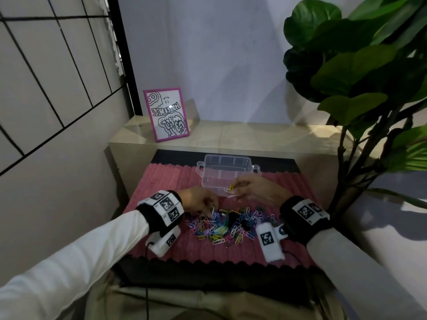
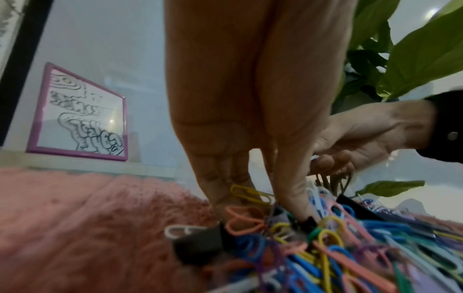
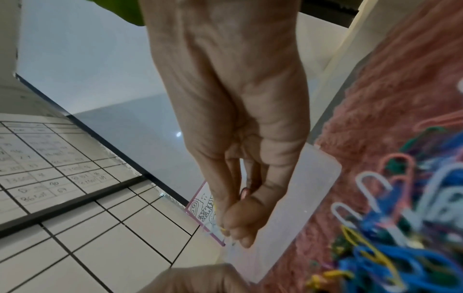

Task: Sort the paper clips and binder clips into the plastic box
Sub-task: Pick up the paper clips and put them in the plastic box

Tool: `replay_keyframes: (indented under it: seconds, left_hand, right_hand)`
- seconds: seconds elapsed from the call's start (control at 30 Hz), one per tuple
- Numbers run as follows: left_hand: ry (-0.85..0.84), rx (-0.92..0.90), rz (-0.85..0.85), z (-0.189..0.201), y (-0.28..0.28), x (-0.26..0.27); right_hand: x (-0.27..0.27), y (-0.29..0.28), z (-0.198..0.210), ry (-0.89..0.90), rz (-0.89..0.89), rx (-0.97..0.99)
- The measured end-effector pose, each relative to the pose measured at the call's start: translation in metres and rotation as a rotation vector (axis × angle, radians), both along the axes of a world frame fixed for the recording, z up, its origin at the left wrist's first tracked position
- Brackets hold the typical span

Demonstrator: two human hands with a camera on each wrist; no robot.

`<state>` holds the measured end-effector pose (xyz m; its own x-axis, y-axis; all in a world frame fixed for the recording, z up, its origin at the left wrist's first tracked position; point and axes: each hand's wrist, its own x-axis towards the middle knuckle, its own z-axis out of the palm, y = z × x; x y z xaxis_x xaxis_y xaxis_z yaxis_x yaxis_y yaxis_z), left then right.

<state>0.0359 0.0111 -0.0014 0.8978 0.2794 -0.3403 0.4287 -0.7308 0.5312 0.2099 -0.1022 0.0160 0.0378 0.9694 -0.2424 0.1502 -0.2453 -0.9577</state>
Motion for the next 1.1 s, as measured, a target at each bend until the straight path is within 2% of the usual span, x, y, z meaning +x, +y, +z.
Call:
replay_keyframes:
  seconds: [0.13, 0.3, 0.37, 0.5, 0.6, 0.7, 0.9, 1.0, 1.1]
  left_hand:
    - [-0.140, -0.159, 0.107, 0.001, 0.012, -0.015]
    - [-0.234, -0.254, 0.215, 0.003, 0.016, -0.025]
    - [-0.251, -0.287, 0.241, 0.003, 0.015, -0.025]
    - [-0.264, -0.277, 0.234, 0.005, 0.012, -0.021]
    - [-0.260, -0.246, 0.215, 0.007, 0.012, -0.020]
    - [-0.253, -0.219, 0.200, 0.007, 0.014, -0.019]
    - [-0.258, -0.223, 0.197, 0.006, 0.013, -0.019]
    - [-0.259, -0.218, 0.203, 0.005, 0.013, -0.019]
    - [-0.268, -0.213, 0.207, 0.008, 0.011, -0.017]
  right_hand:
    - [0.002, 0.018, 0.011, 0.052, -0.064, 0.021]
    - [-0.005, 0.042, 0.012, 0.032, -0.111, 0.065]
    - [-0.009, 0.051, 0.012, -0.083, -0.163, 0.081]
    - [-0.019, 0.066, 0.015, -0.475, -0.267, 0.083]
    - [-0.027, 0.071, 0.015, -0.667, -0.196, 0.035]
    - [-0.030, 0.070, 0.013, -0.782, -0.130, 0.015]
    - [-0.026, 0.057, 0.017, -0.841, -0.206, 0.266]
    - [-0.019, 0.047, 0.019, -0.806, -0.244, 0.372]
    - [-0.012, 0.038, 0.022, -0.719, -0.288, 0.387]
